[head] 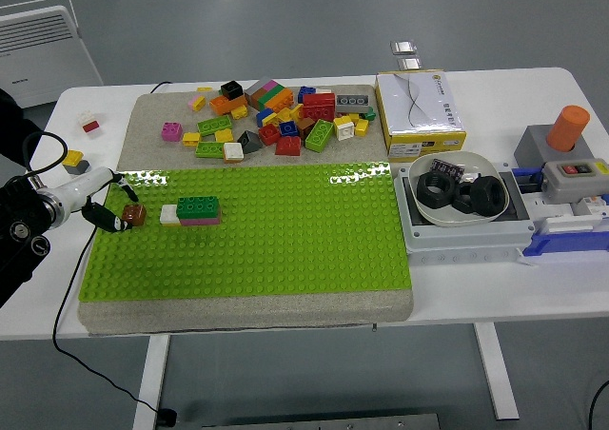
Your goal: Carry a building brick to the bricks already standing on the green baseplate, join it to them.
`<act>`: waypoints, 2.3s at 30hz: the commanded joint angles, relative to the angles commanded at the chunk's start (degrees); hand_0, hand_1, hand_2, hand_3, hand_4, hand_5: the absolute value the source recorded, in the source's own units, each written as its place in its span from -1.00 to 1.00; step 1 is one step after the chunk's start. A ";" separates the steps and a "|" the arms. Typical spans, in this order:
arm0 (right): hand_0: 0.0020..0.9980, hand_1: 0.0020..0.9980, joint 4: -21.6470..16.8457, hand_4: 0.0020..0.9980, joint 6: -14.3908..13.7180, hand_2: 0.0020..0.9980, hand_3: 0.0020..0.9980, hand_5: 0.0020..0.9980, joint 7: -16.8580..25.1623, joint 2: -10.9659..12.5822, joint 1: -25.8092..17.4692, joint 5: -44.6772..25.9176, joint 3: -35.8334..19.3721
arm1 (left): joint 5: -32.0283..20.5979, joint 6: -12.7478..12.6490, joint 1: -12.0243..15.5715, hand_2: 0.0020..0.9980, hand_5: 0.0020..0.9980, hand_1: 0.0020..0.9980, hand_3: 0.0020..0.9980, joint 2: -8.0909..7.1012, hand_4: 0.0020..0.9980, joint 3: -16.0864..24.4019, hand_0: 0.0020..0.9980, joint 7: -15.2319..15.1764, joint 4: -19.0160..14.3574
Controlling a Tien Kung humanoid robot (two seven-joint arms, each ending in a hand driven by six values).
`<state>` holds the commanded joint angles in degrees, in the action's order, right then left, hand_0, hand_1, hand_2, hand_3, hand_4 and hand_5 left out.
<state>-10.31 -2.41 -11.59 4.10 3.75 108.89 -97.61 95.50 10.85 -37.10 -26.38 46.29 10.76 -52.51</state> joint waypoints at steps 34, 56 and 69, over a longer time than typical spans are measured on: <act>0.42 0.46 0.00 0.68 -0.21 0.56 0.58 1.00 -0.06 -0.03 -0.18 -1.11 0.82 | 0.47 -0.49 0.62 1.00 -1.00 1.00 0.18 0.42 0.41 -1.13 1.00 -0.12 0.48; 0.42 0.46 0.00 0.69 -0.18 0.56 0.58 1.00 -0.16 0.07 -0.46 -0.94 0.91 | 0.56 -0.23 0.94 1.00 -1.00 1.00 0.17 0.07 0.42 -0.06 1.00 0.42 -1.26; 0.42 0.46 0.00 0.68 -0.19 0.56 0.58 1.00 -0.10 0.22 -0.27 -0.78 0.56 | 0.99 0.60 1.61 1.00 -1.00 1.00 0.16 1.34 0.44 2.47 1.00 1.94 -1.86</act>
<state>-10.31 -2.60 -11.69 4.32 3.48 108.11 -97.05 96.49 11.46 -35.49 -25.04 48.76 12.70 -54.37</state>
